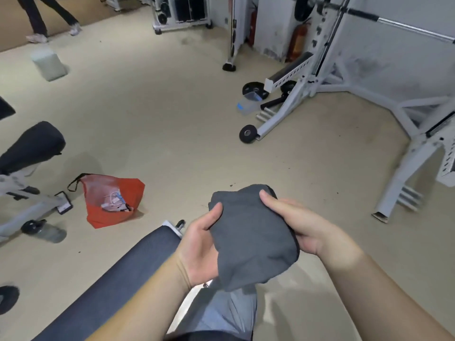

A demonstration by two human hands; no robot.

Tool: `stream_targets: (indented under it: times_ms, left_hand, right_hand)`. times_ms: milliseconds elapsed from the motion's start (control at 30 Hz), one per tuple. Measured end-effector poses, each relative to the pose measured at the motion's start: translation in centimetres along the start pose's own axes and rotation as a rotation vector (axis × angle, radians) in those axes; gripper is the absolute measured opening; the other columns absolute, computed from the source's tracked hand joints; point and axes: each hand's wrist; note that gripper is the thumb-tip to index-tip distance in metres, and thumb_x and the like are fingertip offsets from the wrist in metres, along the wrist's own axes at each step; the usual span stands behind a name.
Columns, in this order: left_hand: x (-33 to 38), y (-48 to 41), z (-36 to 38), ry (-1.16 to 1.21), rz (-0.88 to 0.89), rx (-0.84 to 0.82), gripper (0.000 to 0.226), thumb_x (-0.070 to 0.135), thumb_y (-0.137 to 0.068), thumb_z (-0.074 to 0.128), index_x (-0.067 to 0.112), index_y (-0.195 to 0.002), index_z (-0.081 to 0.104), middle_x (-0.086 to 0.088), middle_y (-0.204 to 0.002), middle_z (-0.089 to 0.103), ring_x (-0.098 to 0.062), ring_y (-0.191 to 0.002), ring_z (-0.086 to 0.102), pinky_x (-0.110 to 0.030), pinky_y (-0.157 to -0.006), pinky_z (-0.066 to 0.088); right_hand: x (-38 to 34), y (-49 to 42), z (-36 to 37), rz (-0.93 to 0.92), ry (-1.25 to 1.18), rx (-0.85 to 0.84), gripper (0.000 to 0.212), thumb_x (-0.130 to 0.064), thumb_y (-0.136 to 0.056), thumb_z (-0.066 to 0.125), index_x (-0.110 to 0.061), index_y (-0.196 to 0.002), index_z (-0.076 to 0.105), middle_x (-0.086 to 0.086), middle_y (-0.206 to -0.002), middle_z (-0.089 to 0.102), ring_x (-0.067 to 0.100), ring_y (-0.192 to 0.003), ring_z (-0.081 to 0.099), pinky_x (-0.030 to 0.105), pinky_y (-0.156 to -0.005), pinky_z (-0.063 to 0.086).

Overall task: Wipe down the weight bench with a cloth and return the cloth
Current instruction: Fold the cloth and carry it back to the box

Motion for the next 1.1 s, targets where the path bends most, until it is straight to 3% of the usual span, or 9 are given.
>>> stream_targets:
  times_ms: [133, 333, 500, 667, 767, 867, 1000, 1100]
  left_hand:
    - [3.9, -5.3, 0.1, -0.127, -0.056, 0.052, 0.057, 0.045, -0.104, 0.047, 0.01, -0.149, 0.05, -0.016, -0.156, 0.046, -0.035, -0.145, 0.042, -0.049, -0.126, 0.018]
    - [11.1, -13.9, -1.8, -0.229, -0.037, 0.121, 0.044, 0.022, -0.098, 0.063, 0.003, -0.138, 0.061, -0.018, -0.143, 0.059, -0.034, -0.134, 0.056, -0.05, -0.118, 0.036]
    - [21.0, -22.9, -2.2, -0.265, 0.005, 0.135, 0.044, 0.012, -0.097, 0.061, 0.006, -0.141, 0.057, -0.021, -0.142, 0.06, -0.038, -0.129, 0.059, -0.053, -0.106, 0.046]
    - [33.9, -28.6, 0.2, -0.422, 0.114, 0.17, 0.042, 0.015, -0.099, 0.059, 0.026, -0.14, 0.059, -0.008, -0.142, 0.063, -0.033, -0.132, 0.058, -0.056, -0.112, 0.039]
    - [41.0, -31.5, 2.2, -0.468, 0.156, 0.192, 0.038, 0.02, -0.097, 0.063, 0.03, -0.135, 0.062, -0.008, -0.138, 0.065, -0.036, -0.13, 0.059, -0.049, -0.097, 0.044]
    - [46.9, -34.8, 3.7, -0.458, 0.161, 0.204, 0.036, 0.02, -0.097, 0.064, 0.027, -0.132, 0.064, -0.01, -0.137, 0.065, -0.034, -0.129, 0.06, -0.046, -0.093, 0.047]
    - [55.3, -41.2, 4.6, -0.444, 0.161, 0.202, 0.041, 0.009, -0.095, 0.062, 0.028, -0.132, 0.065, -0.007, -0.138, 0.065, -0.034, -0.128, 0.061, -0.056, -0.107, 0.047]
    - [61.4, -46.6, 4.9, -0.471, 0.135, 0.223, 0.044, 0.008, -0.096, 0.059, 0.028, -0.134, 0.063, -0.006, -0.137, 0.066, -0.032, -0.125, 0.063, -0.054, -0.1, 0.053]
  right_hand:
    - [-2.3, -3.5, -2.1, -0.203, 0.004, 0.073, 0.029, -0.027, -0.1, 0.065, -0.006, -0.118, 0.074, 0.011, -0.113, 0.079, 0.026, -0.108, 0.075, 0.035, -0.089, 0.059]
    - [-9.9, -12.3, -4.5, -0.176, -0.074, 0.215, 0.031, -0.034, -0.103, 0.06, -0.007, -0.116, 0.07, 0.007, -0.104, 0.081, 0.022, -0.095, 0.078, 0.032, -0.075, 0.061]
    - [-19.5, -23.1, -7.0, -0.053, -0.228, 0.211, 0.035, -0.035, -0.102, 0.062, -0.004, -0.117, 0.07, 0.012, -0.105, 0.08, 0.025, -0.095, 0.078, 0.037, -0.081, 0.059]
    - [-29.5, -32.5, -9.3, 0.013, -0.303, 0.164, 0.039, -0.04, -0.101, 0.061, -0.01, -0.124, 0.071, 0.009, -0.116, 0.078, 0.025, -0.108, 0.075, 0.044, -0.103, 0.054]
    - [-35.1, -37.0, -10.0, 0.022, -0.369, 0.081, 0.039, -0.041, -0.104, 0.052, -0.014, -0.125, 0.071, 0.009, -0.124, 0.075, 0.026, -0.116, 0.071, 0.049, -0.112, 0.046]
    - [-39.6, -41.1, -10.4, 0.016, -0.399, 0.011, 0.039, -0.034, -0.105, 0.049, -0.012, -0.129, 0.07, 0.012, -0.128, 0.073, 0.03, -0.121, 0.068, 0.051, -0.113, 0.044]
    - [-45.8, -48.3, -12.7, -0.025, -0.426, -0.012, 0.039, -0.018, -0.097, 0.058, -0.008, -0.133, 0.066, 0.017, -0.13, 0.071, 0.034, -0.122, 0.067, 0.051, -0.109, 0.049]
    - [-50.6, -54.3, -14.9, -0.043, -0.434, -0.028, 0.047, -0.012, -0.092, 0.065, -0.014, -0.139, 0.062, 0.016, -0.134, 0.069, 0.036, -0.125, 0.065, 0.053, -0.108, 0.049]
Point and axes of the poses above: each hand's wrist, its own y-axis away from the middle knuckle, its own z-axis out of the palm, x = y × z
